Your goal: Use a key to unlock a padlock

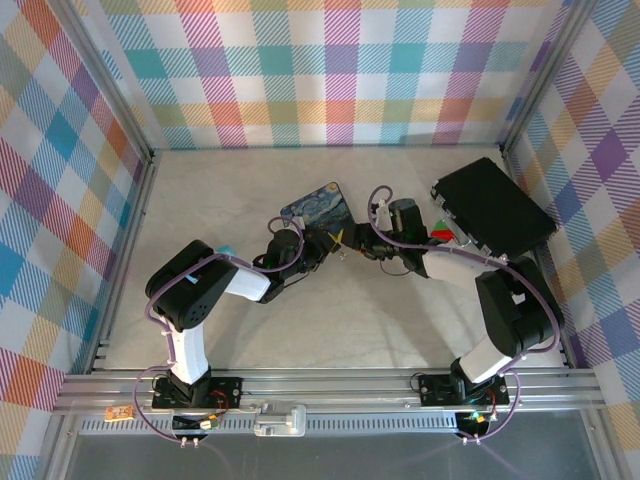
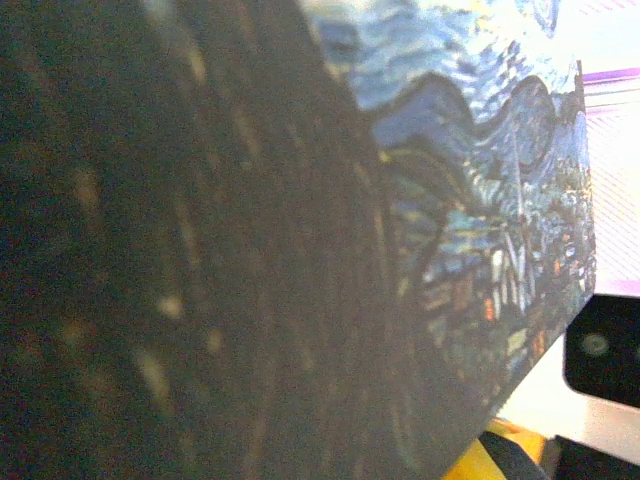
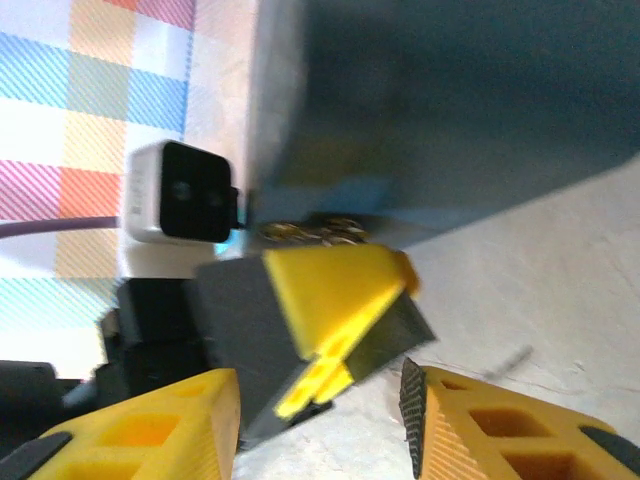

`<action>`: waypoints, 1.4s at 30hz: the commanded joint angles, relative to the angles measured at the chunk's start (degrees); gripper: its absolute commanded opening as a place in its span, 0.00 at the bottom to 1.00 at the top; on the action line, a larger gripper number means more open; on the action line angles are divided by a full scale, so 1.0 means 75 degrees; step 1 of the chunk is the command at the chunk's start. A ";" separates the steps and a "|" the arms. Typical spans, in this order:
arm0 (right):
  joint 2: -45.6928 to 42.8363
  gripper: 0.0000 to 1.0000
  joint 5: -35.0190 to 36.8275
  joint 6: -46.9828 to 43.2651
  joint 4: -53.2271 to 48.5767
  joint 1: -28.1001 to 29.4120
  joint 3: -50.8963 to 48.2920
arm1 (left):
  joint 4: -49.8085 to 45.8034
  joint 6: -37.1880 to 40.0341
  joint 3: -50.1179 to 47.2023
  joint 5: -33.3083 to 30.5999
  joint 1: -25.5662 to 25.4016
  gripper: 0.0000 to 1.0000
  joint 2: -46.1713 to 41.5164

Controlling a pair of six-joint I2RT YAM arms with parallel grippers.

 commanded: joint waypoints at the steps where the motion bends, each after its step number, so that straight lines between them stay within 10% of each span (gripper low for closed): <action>1: -0.0064 0.45 0.0512 0.0013 0.0579 0.0078 -0.0373 | 0.0057 -0.0302 0.0054 -0.0015 -0.0102 0.00 -0.0107; 24: 0.0491 0.37 0.0776 0.0096 0.1889 0.0326 -0.0891 | 0.0420 -0.0648 -0.0031 -0.0103 -0.0186 0.00 -0.0132; 42: 0.1774 0.33 -0.0355 0.2495 0.5211 0.0372 -0.1416 | 0.0663 -0.0759 -0.0008 -0.0264 -0.0227 0.00 -0.0072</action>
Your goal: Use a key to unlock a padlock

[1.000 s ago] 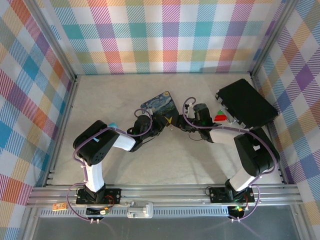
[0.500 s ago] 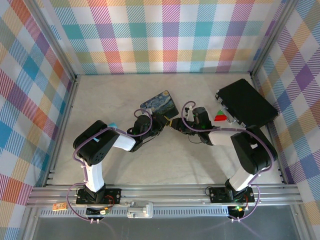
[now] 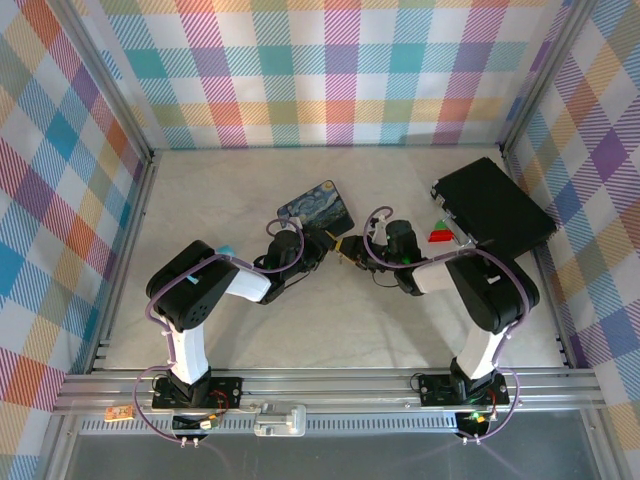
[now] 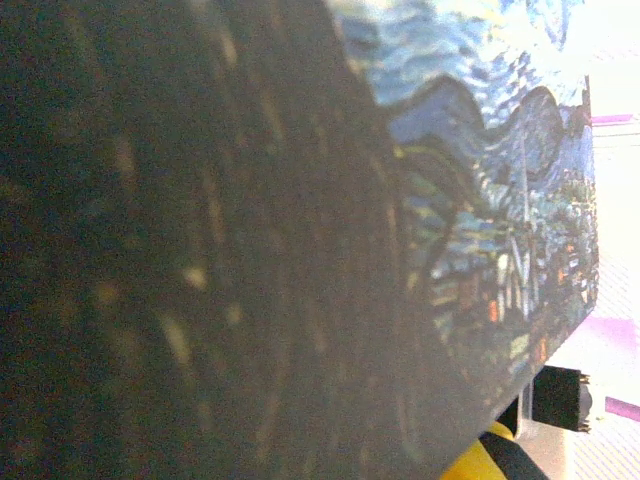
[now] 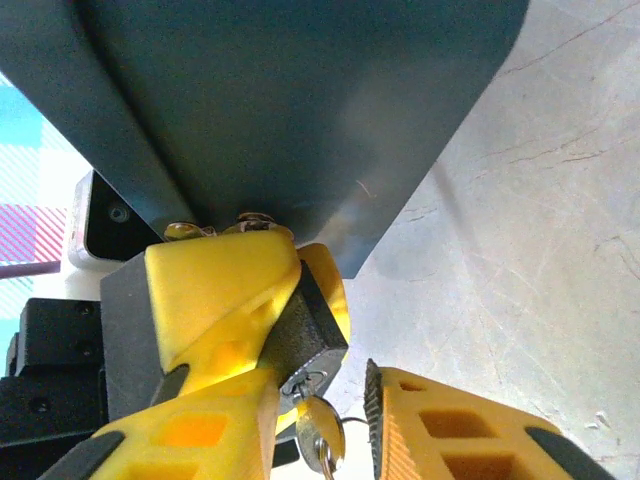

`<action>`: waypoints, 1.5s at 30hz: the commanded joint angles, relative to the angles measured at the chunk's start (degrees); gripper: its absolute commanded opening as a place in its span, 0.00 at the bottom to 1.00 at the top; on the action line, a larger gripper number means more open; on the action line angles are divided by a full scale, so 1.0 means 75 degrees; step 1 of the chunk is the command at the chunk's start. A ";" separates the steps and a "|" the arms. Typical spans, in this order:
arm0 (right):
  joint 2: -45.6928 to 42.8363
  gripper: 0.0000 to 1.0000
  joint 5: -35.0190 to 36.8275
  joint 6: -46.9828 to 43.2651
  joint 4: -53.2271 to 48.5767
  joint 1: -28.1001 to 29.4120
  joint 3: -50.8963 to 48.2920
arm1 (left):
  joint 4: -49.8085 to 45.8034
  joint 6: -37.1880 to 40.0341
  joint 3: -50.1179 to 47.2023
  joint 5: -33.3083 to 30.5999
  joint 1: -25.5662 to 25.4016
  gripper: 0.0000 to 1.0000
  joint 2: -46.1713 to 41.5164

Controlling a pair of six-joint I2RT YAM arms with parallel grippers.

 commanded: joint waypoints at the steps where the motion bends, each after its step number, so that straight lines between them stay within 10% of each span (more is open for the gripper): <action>1: 0.0393 0.33 -0.0484 0.0681 0.1089 0.0130 -0.0158 | 0.0581 -0.0383 0.0024 0.0274 -0.0146 0.00 -0.0076; 17: 0.0722 0.24 -0.0537 0.1322 0.1916 0.0130 -0.0426 | 0.0606 -0.0422 -0.0026 0.0126 -0.0159 0.00 -0.0178; 26: 0.0791 0.00 -0.0595 0.1955 0.2279 0.0113 -0.0400 | 0.0578 -0.0334 -0.0008 0.0170 -0.0243 0.00 -0.0138; 39: 0.0712 0.00 0.0672 0.9346 0.4441 0.0512 0.0380 | 0.2706 0.0855 -0.0405 0.0126 -0.0476 0.00 0.1227; 45: 0.0639 0.00 0.1934 1.0739 0.4444 0.0926 0.1134 | 0.2991 0.1374 -0.0094 -0.0589 -0.0759 0.00 0.1758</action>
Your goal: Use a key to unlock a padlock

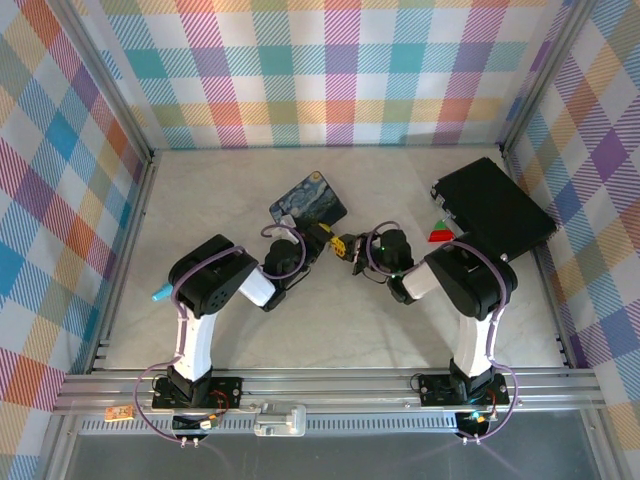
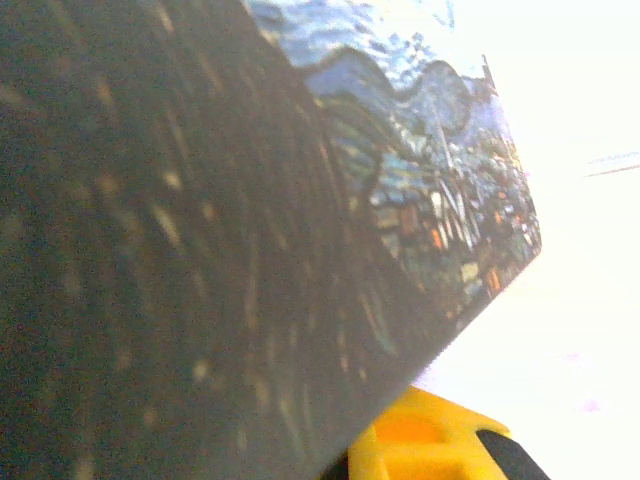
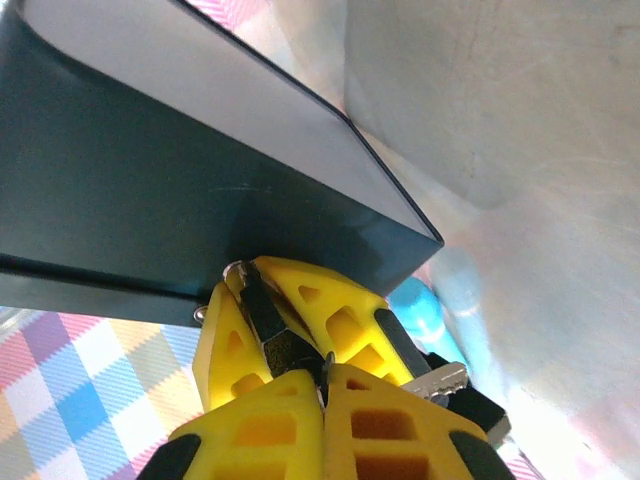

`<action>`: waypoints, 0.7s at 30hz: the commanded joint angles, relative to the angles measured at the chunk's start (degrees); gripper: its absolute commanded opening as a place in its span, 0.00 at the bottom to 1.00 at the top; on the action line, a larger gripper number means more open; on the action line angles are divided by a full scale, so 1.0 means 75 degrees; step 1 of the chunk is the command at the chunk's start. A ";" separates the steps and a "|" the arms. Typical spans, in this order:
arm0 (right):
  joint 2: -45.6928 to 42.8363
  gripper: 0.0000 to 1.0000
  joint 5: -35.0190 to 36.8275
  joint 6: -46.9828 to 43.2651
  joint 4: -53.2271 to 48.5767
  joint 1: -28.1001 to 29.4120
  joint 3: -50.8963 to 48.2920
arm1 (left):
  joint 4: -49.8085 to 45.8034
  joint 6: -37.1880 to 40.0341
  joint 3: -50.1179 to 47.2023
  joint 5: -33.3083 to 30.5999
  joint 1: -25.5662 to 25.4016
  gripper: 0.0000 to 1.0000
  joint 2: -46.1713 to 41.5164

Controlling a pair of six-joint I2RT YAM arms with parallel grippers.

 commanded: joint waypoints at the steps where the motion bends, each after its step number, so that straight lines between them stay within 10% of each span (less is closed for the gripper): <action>1: -0.0285 0.00 0.0564 0.3292 0.1891 0.0419 0.1233 | -0.0201 0.0791 0.0151 0.0676 -0.0765 0.00 0.0471; 10: -0.0056 0.00 0.1172 0.3533 0.1899 0.0485 0.1150 | -0.0344 0.0776 0.0359 0.0467 -0.0703 0.00 0.0539; 21: 0.1003 0.00 0.0207 0.0467 0.1842 0.0184 0.0726 | -0.1690 0.0681 0.0404 0.0716 -0.0446 0.00 -0.0121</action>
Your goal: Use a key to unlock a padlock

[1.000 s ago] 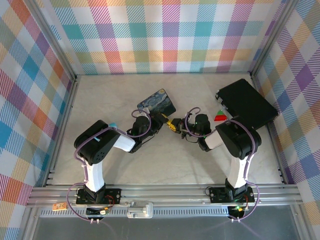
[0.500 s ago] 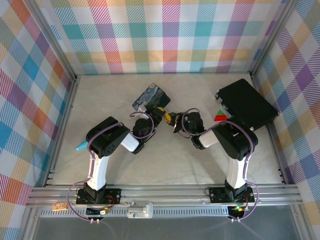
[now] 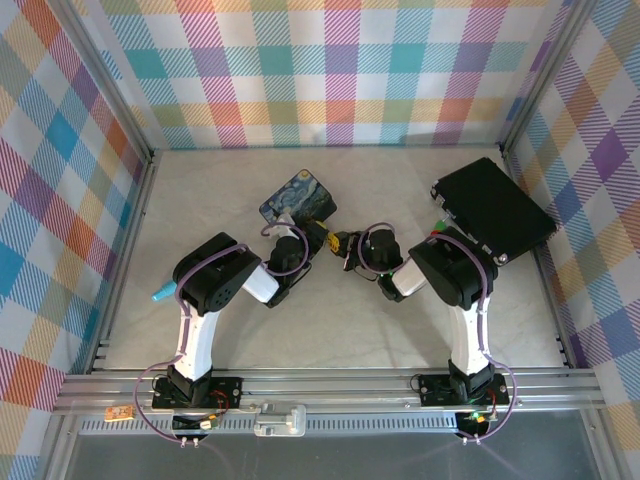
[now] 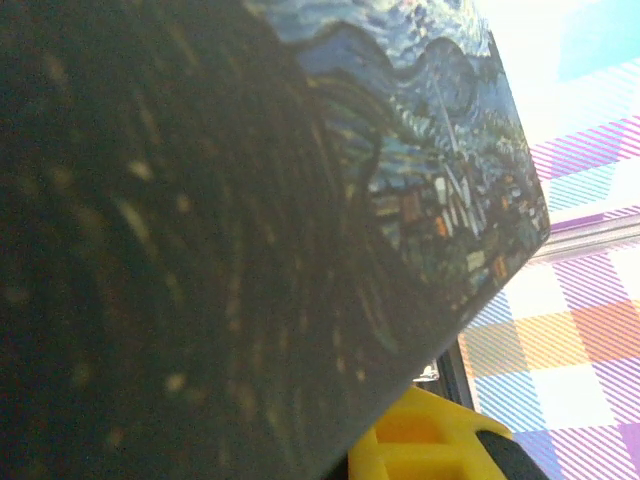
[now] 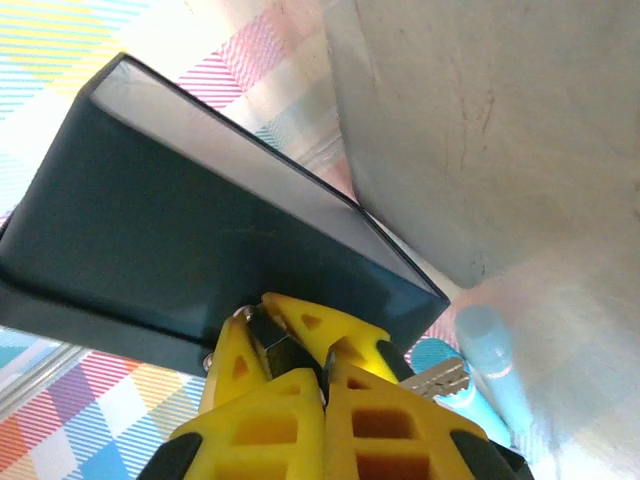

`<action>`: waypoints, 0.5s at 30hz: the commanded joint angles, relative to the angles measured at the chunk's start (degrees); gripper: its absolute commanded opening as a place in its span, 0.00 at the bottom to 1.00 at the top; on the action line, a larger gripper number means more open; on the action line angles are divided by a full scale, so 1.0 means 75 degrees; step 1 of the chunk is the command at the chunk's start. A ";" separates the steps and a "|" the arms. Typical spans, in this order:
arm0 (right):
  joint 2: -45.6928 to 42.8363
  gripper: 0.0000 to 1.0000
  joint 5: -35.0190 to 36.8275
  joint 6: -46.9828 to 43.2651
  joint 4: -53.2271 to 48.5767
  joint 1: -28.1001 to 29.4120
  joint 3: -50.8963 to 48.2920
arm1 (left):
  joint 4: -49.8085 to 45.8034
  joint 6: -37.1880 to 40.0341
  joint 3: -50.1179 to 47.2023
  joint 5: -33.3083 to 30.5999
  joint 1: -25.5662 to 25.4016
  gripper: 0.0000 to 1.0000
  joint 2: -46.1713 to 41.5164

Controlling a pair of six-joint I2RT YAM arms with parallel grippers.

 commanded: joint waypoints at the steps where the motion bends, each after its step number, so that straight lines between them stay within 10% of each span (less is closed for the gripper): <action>1: 0.0008 0.00 -0.0656 -0.0151 0.1396 -0.0043 0.0208 | -0.0893 0.0087 0.0016 0.1648 -0.0431 0.00 -0.0282; 9: -0.0537 0.36 -0.1297 -0.2641 -0.0250 -0.0290 -0.0103 | -0.1219 -0.0078 -0.0064 0.1806 -0.0226 0.00 -0.0436; 15: -0.2076 0.45 -0.1326 -0.5247 -0.3497 -0.0528 -0.0305 | -0.1622 -0.0066 -0.0104 0.1985 -0.0137 0.00 -0.0632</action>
